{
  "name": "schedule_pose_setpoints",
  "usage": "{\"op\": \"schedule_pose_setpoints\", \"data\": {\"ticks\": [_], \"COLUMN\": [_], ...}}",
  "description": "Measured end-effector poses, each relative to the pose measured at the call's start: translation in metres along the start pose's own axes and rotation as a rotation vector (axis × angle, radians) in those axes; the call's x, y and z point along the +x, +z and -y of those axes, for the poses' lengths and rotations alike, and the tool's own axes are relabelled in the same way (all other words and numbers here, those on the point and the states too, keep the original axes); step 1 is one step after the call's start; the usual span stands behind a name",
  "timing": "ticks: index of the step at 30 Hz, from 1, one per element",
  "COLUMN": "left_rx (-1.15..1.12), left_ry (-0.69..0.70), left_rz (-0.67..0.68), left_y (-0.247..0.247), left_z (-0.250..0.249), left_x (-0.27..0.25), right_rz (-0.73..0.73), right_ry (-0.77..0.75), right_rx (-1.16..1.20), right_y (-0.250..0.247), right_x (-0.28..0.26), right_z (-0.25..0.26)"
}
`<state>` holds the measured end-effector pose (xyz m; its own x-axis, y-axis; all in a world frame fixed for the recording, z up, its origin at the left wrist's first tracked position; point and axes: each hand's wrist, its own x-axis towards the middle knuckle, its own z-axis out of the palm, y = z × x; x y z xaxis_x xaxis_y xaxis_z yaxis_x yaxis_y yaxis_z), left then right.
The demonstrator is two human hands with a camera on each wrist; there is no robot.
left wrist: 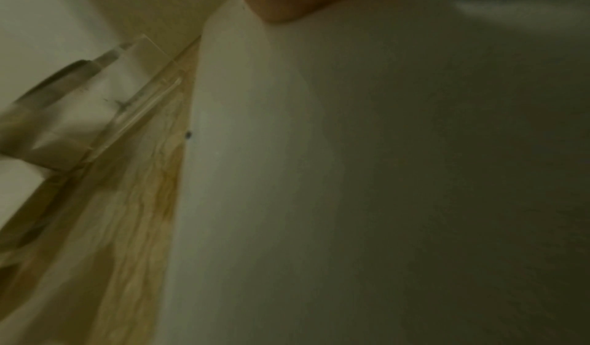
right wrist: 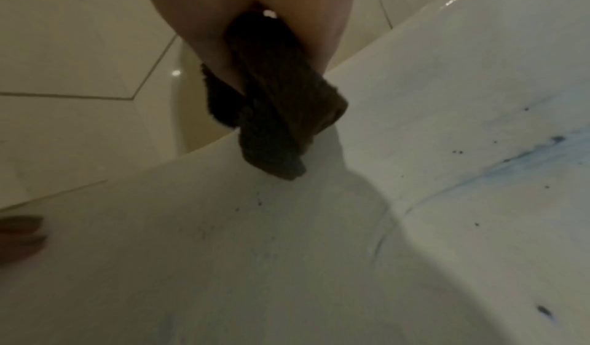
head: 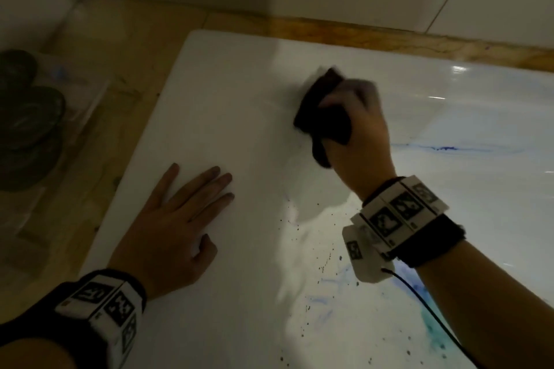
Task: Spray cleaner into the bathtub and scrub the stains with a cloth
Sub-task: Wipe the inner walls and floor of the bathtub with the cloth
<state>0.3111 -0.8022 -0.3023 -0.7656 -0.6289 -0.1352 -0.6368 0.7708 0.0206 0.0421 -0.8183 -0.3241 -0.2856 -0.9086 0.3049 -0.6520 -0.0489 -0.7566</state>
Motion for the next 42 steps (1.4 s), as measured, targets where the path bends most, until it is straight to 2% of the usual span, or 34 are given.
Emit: {"op": "schedule_pose_setpoints", "data": {"ticks": [1,3,5,9,10,13,14,15,16,18,19,21,24,28,31,33,34,35,38,40,42], "left_rx": [-0.002,0.004,0.016,0.035,0.037,0.036,0.039,0.041,0.041,0.037,0.031,0.021,0.030,0.044,0.053,0.061,0.061,0.060,0.056,0.051,0.046], "left_ry": [-0.001,0.000,0.003,0.007,0.007,0.010,0.013,0.013,0.011,0.014,0.017,0.016,0.015,0.014,0.016,0.017,0.018,0.017,0.026,0.031,0.030], "left_rz": [-0.003,0.006,0.011,-0.011,-0.012,-0.011,-0.011,-0.007,-0.006,-0.012,-0.012,-0.015,-0.028,-0.015,-0.007,-0.018,-0.022,-0.025,-0.033,-0.043,-0.055], "left_y": [0.000,0.001,0.001,0.003,0.003,0.002,0.002,0.003,0.003,0.003,0.003,0.003,0.004,0.004,0.004,0.004,0.005,0.005,0.005,0.006,0.007], "left_z": [0.000,0.001,0.001,0.001,0.001,0.002,0.002,0.002,0.002,0.002,0.002,0.002,0.002,0.002,0.002,0.002,0.002,0.001,0.001,0.002,0.002], "left_x": [0.000,0.000,0.000,-0.001,-0.001,0.000,0.000,-0.001,-0.001,0.000,0.000,-0.001,-0.001,0.000,0.000,0.000,-0.001,-0.001,0.001,0.000,-0.001], "right_rz": [-0.076,-0.055,0.071,0.264,0.346,0.718,0.724,0.625,0.435,0.074,-0.024,-0.039,0.054,0.237,0.592,0.794,0.806,0.720,0.252,0.129,0.118], "right_ry": [-0.018,-0.021,-0.053,-0.012,0.023,0.188,0.262,0.336,0.380,0.362,0.351,0.386,0.404,0.193,0.126,0.188,0.256,0.340,0.428,0.383,0.277], "right_rx": [-0.017,-0.065,-0.067,0.040,0.053,0.039,0.069,0.142,0.236,0.261,0.175,0.022,-0.027,0.019,0.119,0.131,0.061,0.021,0.151,0.181,0.152], "right_y": [0.003,0.020,0.043,0.062,0.058,0.033,0.025,0.018,0.011,0.005,0.006,0.016,0.044,0.066,0.048,0.028,0.021,0.017,0.009,0.016,0.032], "right_x": [0.005,0.008,-0.003,-0.071,-0.090,-0.130,-0.131,-0.127,-0.115,-0.084,-0.068,-0.048,-0.059,-0.146,-0.220,-0.231,-0.223,-0.207,-0.134,-0.087,-0.052], "right_z": [0.001,0.006,0.014,0.016,0.013,-0.006,-0.011,-0.015,-0.019,-0.027,-0.031,-0.039,-0.036,-0.022,-0.026,-0.037,-0.043,-0.046,-0.038,-0.020,-0.006]}}
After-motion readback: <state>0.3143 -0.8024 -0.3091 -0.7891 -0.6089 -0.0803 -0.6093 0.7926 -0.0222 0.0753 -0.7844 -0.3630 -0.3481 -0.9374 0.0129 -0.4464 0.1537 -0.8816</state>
